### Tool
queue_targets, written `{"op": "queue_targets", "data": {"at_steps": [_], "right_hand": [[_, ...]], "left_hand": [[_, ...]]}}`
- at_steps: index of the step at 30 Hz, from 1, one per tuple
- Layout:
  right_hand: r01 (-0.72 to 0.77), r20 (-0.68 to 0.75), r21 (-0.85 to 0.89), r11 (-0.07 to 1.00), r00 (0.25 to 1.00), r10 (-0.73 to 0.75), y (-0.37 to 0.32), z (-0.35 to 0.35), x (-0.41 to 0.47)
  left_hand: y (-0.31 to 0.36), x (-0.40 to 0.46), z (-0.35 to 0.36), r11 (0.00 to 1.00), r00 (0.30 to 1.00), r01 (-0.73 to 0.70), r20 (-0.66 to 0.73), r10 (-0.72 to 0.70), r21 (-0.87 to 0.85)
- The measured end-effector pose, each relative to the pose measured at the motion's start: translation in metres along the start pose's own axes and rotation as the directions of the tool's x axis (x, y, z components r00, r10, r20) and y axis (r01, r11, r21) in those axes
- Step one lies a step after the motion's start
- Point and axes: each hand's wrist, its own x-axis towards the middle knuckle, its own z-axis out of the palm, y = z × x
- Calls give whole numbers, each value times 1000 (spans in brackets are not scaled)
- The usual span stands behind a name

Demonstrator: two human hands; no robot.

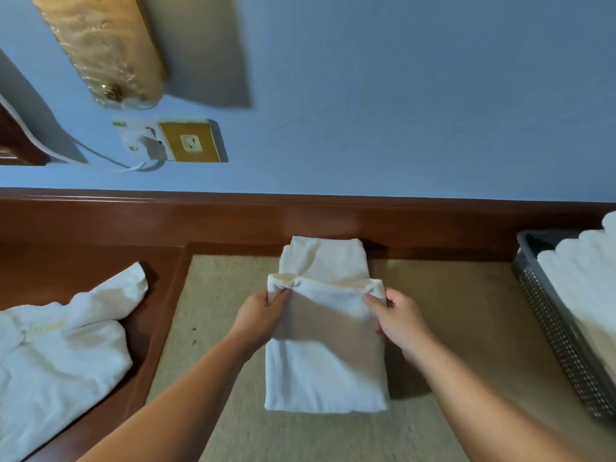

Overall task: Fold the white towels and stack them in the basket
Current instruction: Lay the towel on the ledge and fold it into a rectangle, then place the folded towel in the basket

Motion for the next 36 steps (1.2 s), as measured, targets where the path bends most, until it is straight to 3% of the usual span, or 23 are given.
{"op": "queue_targets", "data": {"at_steps": [4,10,15,18,20,21,22,23,24,25,27,31,36], "right_hand": [[-26,-99,-14,1000,995,24,-7,16,82],[-12,-223,-209,978,974,-35,-26,27,186],[-123,-241,-241,963,968,63,3,45,243],[-196,-339,-224,955,934,113,-2,52,240],[-169,-454,-211,963,889,57,-8,58,218],[-70,-500,-247,966,864,-66,-7,64,202],[82,-491,-343,936,833,-253,-6,73,187],[218,-395,-450,866,821,-412,-3,81,174],[304,-235,-552,777,837,-494,4,87,168],[338,-66,-640,690,871,-488,14,91,168],[343,145,-747,570,920,-364,36,90,177],[361,193,-805,471,910,-367,59,86,194],[280,221,-842,461,959,-178,33,83,185]], "left_hand": [[15,68,8,999,994,-29,-108,31,25],[39,160,32,1000,972,28,-232,-29,-10],[16,208,56,982,948,183,-256,-188,-45],[16,212,64,964,928,249,-260,-266,-95],[23,197,72,977,907,196,-394,-147,85],[23,185,80,967,886,91,-463,31,239],[24,173,88,919,842,-70,-471,263,388],[23,162,97,826,798,-235,-384,465,512],[20,156,104,726,784,-353,-238,574,590],[13,157,109,672,817,-404,-86,570,621],[-4,166,111,680,917,-357,100,387,641],[-17,181,113,646,940,-308,119,319,699],[8,167,103,618,958,-287,201,206,732]]}}
